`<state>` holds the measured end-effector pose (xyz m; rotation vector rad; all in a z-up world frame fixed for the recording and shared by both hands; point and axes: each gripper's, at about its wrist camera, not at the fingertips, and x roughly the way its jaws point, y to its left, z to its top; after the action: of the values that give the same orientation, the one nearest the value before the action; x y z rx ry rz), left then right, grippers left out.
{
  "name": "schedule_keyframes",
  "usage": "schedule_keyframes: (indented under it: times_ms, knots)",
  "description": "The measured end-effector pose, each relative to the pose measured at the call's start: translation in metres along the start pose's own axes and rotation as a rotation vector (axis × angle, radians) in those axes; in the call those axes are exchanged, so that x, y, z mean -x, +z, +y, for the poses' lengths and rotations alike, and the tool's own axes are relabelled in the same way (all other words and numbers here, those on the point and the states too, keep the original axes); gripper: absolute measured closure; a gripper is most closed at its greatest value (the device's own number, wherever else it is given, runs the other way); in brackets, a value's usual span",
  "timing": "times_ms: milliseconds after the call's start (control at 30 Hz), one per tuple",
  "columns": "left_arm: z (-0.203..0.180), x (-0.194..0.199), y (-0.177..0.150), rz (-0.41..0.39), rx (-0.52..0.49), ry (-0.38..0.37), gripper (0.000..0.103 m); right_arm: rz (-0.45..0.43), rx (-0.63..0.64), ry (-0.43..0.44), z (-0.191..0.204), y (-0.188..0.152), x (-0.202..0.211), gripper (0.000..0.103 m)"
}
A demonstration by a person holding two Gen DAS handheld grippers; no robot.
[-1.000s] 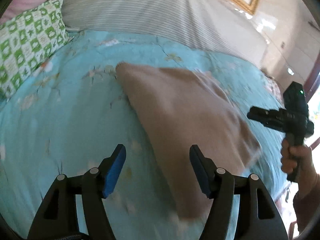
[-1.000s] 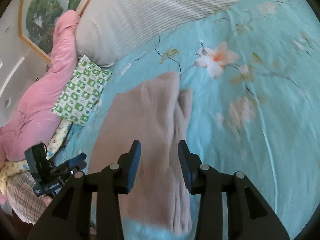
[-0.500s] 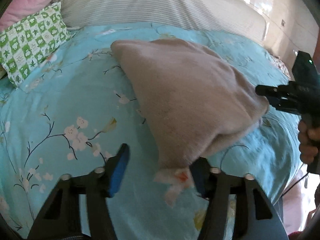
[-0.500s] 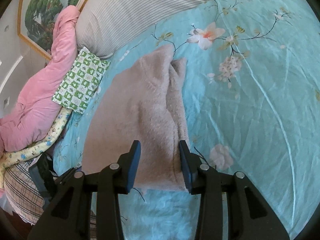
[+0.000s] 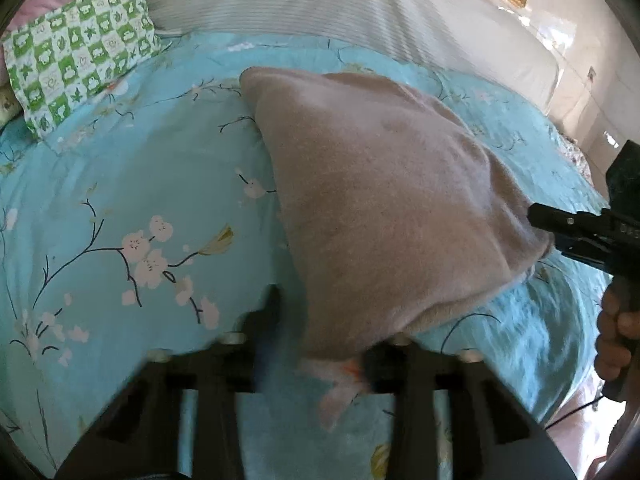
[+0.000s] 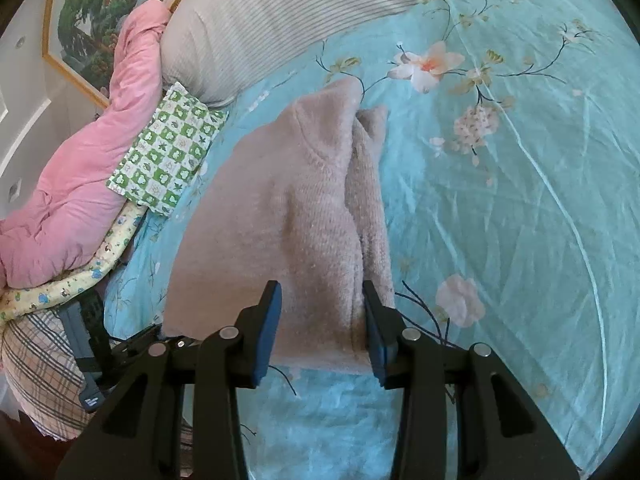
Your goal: Fold small clothes
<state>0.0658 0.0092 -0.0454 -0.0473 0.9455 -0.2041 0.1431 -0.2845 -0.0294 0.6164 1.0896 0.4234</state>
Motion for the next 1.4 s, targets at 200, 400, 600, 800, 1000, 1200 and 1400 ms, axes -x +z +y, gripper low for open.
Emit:
schedule_keyframes:
  times_ms: [200,400,600,800,1000,1200,1400]
  knots:
    - [0.014,0.010,-0.014,-0.025,0.061,-0.017,0.094,0.013,0.021,-0.007,-0.001,-0.004,-0.001,0.070]
    - [0.011,0.019,-0.010,-0.039,0.047,-0.022,0.096,-0.028,0.094,-0.014,0.016,0.010,0.027,0.095]
    - [0.019,0.004,-0.017,0.021,0.096,-0.054,0.097,0.112,0.063,-0.130,-0.015,-0.017,-0.008,0.096]
    - [0.021,-0.001,-0.015,0.035,0.097,-0.069,0.096,0.087,0.039,-0.159,-0.016,-0.019,-0.005,0.096]
    - [0.019,0.012,-0.021,0.081,0.032,-0.129,0.095,0.077,0.016,-0.185,-0.017,-0.019,-0.001,0.073]
    - [0.023,0.050,-0.008,0.040,-0.049,-0.210,0.091,-0.013,-0.029,-0.164,-0.011,-0.005,0.037,0.065]
    - [0.020,0.044,0.060,-0.077,0.000,-0.277,0.087,-0.072,0.060,-0.086,0.033,0.044,0.024,0.065]
